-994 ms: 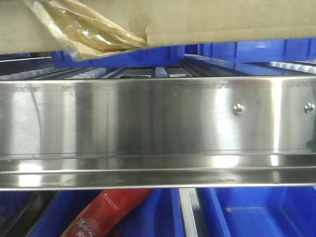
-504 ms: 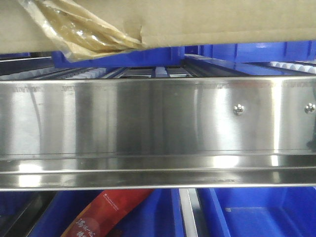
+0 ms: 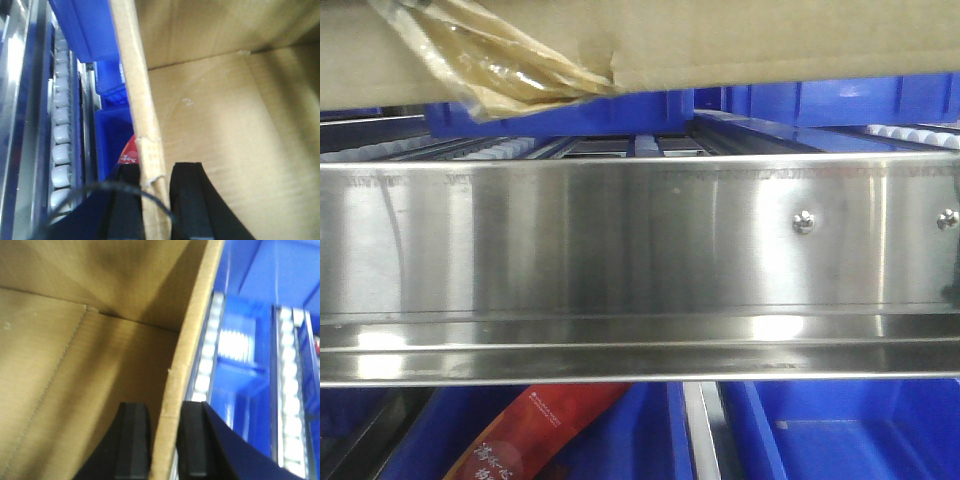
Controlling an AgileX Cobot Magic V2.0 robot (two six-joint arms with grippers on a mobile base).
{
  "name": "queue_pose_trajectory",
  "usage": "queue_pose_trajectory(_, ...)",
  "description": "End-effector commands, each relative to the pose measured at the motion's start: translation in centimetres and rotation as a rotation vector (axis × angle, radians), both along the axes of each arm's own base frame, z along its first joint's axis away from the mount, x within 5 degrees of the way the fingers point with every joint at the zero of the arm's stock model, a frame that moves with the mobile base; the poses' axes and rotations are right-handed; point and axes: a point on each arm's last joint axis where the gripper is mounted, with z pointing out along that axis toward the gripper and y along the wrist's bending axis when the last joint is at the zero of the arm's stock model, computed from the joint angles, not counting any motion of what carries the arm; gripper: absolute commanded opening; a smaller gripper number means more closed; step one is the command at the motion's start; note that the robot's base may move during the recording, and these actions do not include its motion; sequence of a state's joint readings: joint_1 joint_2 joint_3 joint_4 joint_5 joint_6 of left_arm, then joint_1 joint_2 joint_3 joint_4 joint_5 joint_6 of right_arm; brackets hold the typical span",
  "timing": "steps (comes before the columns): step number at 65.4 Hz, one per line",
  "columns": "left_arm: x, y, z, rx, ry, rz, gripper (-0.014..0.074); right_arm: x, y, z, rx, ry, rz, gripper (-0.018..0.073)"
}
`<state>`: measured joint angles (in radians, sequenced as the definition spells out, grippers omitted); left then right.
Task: Grab carton from right shelf to conveyor
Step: 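Lift the carton with both grippers and pull it off the shelf, then hold the carton with both grippers while the base drives to the conveyor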
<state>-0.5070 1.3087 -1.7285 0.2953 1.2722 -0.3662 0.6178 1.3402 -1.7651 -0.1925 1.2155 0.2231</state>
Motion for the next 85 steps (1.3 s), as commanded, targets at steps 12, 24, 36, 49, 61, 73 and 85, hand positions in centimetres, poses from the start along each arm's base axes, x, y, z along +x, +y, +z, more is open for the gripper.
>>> queue_pose_trajectory(12, -0.78, -0.69, 0.83, -0.076, -0.041, -0.064, -0.0019, 0.45, 0.48, 1.30, 0.080, -0.137, 0.029, -0.0059)
queue_pose_trajectory(24, -0.73, -0.73, 0.90, -0.079, -0.051, -0.067, -0.0019, 0.50, 0.53, 1.40, 0.087, -0.148, 0.032, -0.0059)
queue_pose_trajectory(36, -0.53, -0.88, 1.21, -0.095, -0.090, -0.076, -0.0019, 0.63, 0.62, 1.32, 0.085, -0.147, 0.032, -0.0059)
queue_pose_trajectory(49, -0.48, -0.92, 1.30, -0.100, -0.101, -0.079, -0.0019, 0.63, 0.62, 1.32, 0.085, -0.147, 0.032, -0.0059)
queue_pose_trajectory(61, -0.48, -0.92, 1.30, -0.100, -0.101, -0.079, -0.0019, 0.63, 0.62, 1.32, 0.085, -0.147, 0.032, -0.0059)
queue_pose_trajectory(73, -0.48, -0.92, 1.30, -0.100, -0.101, -0.079, -0.0019, 0.63, 0.62, 1.32, 0.085, -0.147, 0.032, -0.0059)
queue_pose_trajectory(85, -0.48, -0.92, 1.30, -0.100, -0.101, -0.079, -0.0019, 0.63, 0.62, 1.32, 0.085, -0.147, 0.032, -0.0059)
